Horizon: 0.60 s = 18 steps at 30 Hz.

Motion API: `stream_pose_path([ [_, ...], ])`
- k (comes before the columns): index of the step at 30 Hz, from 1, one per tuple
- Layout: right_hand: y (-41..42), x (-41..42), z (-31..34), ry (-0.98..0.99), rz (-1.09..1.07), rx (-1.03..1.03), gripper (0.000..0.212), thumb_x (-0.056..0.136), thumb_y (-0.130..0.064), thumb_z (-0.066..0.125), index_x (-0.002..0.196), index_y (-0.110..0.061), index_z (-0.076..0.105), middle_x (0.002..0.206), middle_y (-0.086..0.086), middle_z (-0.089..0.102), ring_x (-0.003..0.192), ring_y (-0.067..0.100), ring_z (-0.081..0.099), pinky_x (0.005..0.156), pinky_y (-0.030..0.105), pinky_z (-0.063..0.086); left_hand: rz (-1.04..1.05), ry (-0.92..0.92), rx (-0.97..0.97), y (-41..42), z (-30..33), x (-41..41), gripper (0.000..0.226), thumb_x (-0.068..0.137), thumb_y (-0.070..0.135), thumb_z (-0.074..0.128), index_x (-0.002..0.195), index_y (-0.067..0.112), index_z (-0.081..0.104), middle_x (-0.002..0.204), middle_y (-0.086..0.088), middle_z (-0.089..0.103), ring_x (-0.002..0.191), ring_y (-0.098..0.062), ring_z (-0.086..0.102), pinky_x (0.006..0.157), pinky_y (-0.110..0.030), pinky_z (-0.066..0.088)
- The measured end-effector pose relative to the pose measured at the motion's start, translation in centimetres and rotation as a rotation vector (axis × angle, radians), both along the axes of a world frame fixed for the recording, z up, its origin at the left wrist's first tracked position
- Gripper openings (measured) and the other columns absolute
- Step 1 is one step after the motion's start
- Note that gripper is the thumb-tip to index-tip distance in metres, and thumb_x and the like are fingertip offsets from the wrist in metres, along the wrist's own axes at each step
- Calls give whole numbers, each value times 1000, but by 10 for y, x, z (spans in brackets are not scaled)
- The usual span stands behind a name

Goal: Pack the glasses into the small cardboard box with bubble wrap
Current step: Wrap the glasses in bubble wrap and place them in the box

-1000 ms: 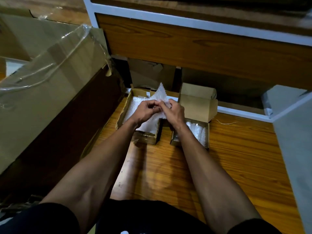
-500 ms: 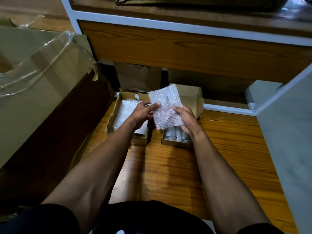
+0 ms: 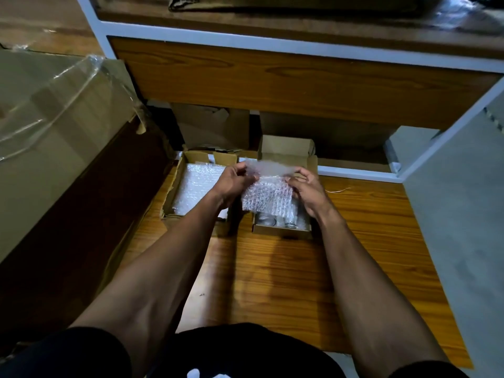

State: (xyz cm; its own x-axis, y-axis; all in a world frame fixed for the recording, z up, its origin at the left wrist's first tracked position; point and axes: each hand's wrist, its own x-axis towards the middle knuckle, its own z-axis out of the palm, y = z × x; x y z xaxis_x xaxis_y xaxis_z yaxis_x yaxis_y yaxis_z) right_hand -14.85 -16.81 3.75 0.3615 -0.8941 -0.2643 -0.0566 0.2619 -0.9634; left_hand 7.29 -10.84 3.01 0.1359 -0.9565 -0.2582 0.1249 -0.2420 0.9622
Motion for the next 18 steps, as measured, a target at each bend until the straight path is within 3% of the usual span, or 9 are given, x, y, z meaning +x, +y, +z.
stream_pose_path([
  [4,-5,-8,-7,7,16,-1,15,99,3,61,109,-5,68,128,17,68,103,23,75,72,24,61,-3,-25,-12,-2,2,-3,29,97,-13,54,90,9,72,104,-13,70,86,-24,67,74,-36,59],
  [7,-4,-14,-8,43,42,11,19,102,6,55,118,5,64,123,20,66,71,3,72,55,14,54,4,-29,13,-3,2,-4,35,98,-15,46,89,8,71,107,-13,68,85,-24,67,72,-37,59],
  [9,-5,-16,-7,50,62,7,19,103,5,52,119,5,64,123,18,66,77,5,72,55,14,54,1,-27,20,-4,1,-5,37,98,-16,43,90,7,70,109,-15,68,86,-24,67,68,-36,60],
  [13,-9,-19,-12,80,59,-28,17,105,2,51,112,2,67,129,14,65,107,21,68,71,20,59,-14,-9,61,-3,-1,-7,37,100,-14,39,96,6,71,111,-14,69,82,-22,69,62,-33,61],
  [16,-8,-21,-12,115,48,-35,21,106,1,49,112,5,70,130,14,64,84,6,68,64,17,55,9,7,69,-4,-6,-6,37,104,-7,40,94,4,75,113,-17,73,80,-20,72,64,-31,60],
  [18,-8,-22,-13,102,38,-36,26,108,-2,46,110,4,71,128,14,65,80,5,64,62,18,53,40,37,92,-8,-10,-5,33,103,1,47,91,2,78,117,-20,74,99,-35,71,81,-39,62],
])
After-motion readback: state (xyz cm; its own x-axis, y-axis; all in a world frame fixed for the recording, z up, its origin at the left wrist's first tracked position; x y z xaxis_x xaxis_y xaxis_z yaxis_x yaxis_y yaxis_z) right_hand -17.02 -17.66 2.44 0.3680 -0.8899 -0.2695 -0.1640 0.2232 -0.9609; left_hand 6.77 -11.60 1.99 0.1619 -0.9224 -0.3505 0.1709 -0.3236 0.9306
